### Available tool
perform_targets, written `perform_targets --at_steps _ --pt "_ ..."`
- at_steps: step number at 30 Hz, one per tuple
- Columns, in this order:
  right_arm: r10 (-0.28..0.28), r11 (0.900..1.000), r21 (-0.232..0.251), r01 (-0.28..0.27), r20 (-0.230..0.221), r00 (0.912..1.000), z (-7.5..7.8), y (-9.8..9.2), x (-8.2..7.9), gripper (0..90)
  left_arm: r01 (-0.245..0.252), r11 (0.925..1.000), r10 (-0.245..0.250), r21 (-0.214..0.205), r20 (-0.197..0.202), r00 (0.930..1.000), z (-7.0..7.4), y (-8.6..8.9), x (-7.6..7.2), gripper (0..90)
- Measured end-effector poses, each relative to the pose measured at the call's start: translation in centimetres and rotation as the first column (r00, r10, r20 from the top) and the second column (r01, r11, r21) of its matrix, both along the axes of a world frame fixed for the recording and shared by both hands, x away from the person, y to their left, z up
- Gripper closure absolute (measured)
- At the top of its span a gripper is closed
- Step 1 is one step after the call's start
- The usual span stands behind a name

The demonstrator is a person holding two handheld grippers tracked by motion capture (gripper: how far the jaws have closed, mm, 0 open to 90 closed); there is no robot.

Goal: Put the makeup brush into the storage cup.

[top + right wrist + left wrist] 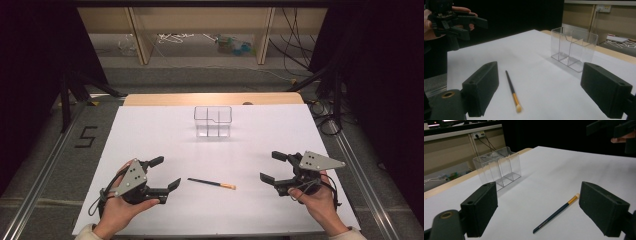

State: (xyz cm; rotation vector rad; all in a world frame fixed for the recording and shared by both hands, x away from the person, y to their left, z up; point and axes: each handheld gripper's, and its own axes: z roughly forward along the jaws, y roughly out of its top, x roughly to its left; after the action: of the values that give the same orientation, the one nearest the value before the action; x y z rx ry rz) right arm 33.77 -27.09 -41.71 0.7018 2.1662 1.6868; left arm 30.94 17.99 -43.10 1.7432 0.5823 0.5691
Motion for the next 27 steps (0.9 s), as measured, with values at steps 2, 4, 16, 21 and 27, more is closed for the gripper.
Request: perform_targets --at_steps 2,4,16,21,27 --pt "-0.002 1.0000 0.005 0.002 0.010 1.0000 0.0 0.0 0.0 15.8 0.019 0.9995 -0.019 0.024 -0.003 0.9998 0.1 -0.2 0.0 15.2" --pt "-0.002 1.0000 0.003 0.002 0.006 1.0000 0.0 0.0 0.0 15.8 0.037 0.9982 -0.037 0.047 -0.006 0.9993 0.1 -0.5 0.0 15.4" --pt "-0.007 0.9999 -0.007 0.007 -0.005 1.0000 0.0 0.0 0.1 15.8 0.196 0.9526 -0.186 0.233 -0.062 0.9805 1.1 -2.6 1.5 17.2" --pt "-0.005 1.0000 -0.007 0.005 0.000 1.0000 0.0 0.0 0.1 15.9 0.275 0.9019 -0.257 0.333 -0.096 0.9616 1.4 -3.7 2.2 17.7" --pt "-0.002 1.0000 -0.002 0.002 -0.002 1.0000 -0.1 0.0 0.2 15.9 0.332 0.8444 -0.308 0.420 -0.127 0.9429 1.8 -5.3 3.5 19.4"
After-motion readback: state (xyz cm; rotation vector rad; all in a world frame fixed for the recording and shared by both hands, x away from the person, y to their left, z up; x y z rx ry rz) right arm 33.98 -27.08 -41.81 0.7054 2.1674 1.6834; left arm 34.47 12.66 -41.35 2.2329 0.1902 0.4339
